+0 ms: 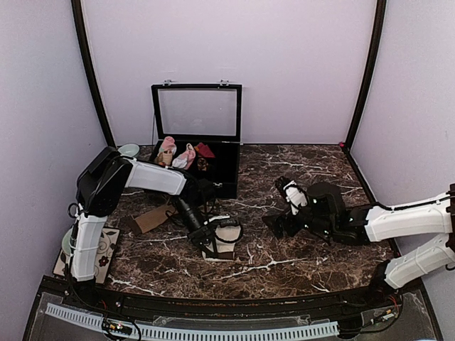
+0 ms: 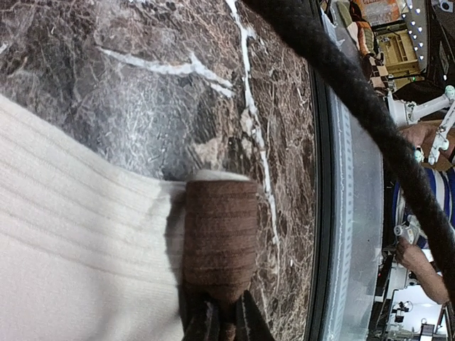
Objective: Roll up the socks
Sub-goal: Roll the sock at the center of the board.
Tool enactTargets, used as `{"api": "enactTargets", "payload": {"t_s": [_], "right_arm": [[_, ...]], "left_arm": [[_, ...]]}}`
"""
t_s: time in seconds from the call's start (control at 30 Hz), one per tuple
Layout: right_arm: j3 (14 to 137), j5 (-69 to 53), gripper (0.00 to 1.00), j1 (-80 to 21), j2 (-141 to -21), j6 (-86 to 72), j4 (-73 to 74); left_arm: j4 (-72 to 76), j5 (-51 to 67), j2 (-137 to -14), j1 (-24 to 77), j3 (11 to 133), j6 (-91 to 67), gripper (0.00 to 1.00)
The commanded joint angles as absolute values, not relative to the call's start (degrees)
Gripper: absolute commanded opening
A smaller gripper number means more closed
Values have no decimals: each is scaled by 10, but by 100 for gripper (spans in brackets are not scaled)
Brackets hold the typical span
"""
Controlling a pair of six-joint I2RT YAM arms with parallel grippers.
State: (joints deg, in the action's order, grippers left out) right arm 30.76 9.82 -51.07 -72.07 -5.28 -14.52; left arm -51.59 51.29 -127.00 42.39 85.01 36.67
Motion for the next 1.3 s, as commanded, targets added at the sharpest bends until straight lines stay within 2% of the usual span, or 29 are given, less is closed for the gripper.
{"api": "enactTargets", "payload": {"t_s": [0.0,0.07,0.27,0.67,0.8,1.03,1.17,1.27], "right_arm": [[245,17,99,-602,-714,84,-234],[231,-3,99,-627,-714,114,-256],[280,-45,83,-684,-774,193,-218],[417,-71,53,-686,-976,287,-211],[442,-71,47,-676,-1015,285,-222],[442,-54,42,-666,-1056,293,-247],[436,-53,36,-662,-1074,278,-246],[428,-56,30,-656,-1085,260,-241]], "left_arm": [[-523,467,-1313,429,872,335,10],[-531,467,-1324,429,880,334,10],[-541,466,-1346,429,895,328,10],[-538,438,-1354,429,910,315,11],[-537,429,-1354,431,908,315,11],[-542,429,-1353,434,906,327,12],[-547,430,-1348,435,909,336,19],[-559,442,-1334,434,907,353,34]]}}
